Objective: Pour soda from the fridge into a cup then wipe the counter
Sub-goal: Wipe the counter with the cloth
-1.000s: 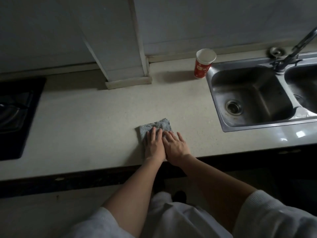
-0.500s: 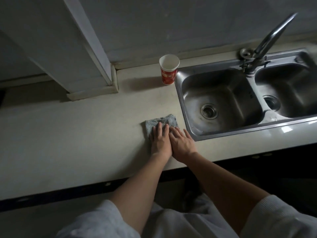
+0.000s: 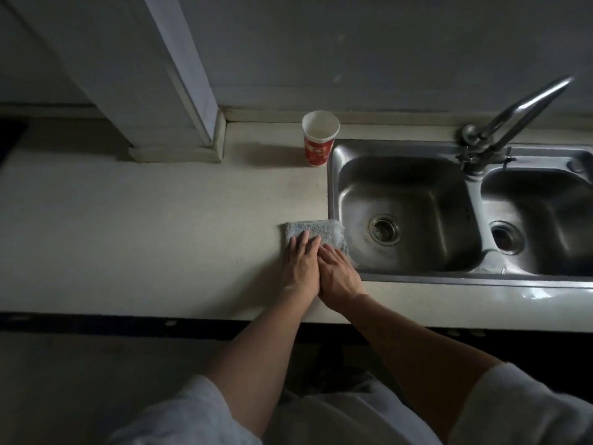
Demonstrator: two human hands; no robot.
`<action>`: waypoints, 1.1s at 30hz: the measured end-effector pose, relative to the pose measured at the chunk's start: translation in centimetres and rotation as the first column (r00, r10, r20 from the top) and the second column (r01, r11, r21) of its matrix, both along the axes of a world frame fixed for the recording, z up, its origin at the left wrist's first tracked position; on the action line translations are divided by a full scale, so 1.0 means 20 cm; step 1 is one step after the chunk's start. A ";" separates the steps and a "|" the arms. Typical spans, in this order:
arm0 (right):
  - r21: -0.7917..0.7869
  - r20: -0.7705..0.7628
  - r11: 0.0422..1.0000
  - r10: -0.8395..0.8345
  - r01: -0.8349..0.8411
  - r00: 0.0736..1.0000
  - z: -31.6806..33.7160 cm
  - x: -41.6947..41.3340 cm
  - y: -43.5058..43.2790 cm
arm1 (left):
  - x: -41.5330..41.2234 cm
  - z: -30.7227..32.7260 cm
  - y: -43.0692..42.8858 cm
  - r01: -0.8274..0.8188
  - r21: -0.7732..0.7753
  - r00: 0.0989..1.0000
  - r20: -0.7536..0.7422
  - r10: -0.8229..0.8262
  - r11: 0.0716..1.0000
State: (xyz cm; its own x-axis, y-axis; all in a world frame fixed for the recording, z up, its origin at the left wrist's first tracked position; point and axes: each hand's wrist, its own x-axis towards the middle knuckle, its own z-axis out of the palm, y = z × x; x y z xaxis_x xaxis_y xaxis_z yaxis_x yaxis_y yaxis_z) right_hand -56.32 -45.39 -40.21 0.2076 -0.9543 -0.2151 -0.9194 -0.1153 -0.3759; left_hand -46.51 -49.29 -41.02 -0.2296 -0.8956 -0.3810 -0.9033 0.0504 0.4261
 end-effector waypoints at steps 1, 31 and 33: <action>-0.008 0.000 1.000 0.025 -0.025 1.000 0.00 0.03 -0.01 | 0.03 -0.01 0.00 -0.023 0.000 1.000 0.001 0.023 1.000; 0.066 0.122 0.956 0.278 -0.287 0.953 -0.04 1.88 -0.38 | 1.91 -0.02 -0.25 -0.282 -0.043 0.946 0.153 0.285 0.958; 0.041 0.145 0.947 0.310 -0.318 0.940 -0.03 1.92 -0.47 | 1.98 -0.02 -0.31 -0.298 -0.047 0.939 0.163 0.302 0.953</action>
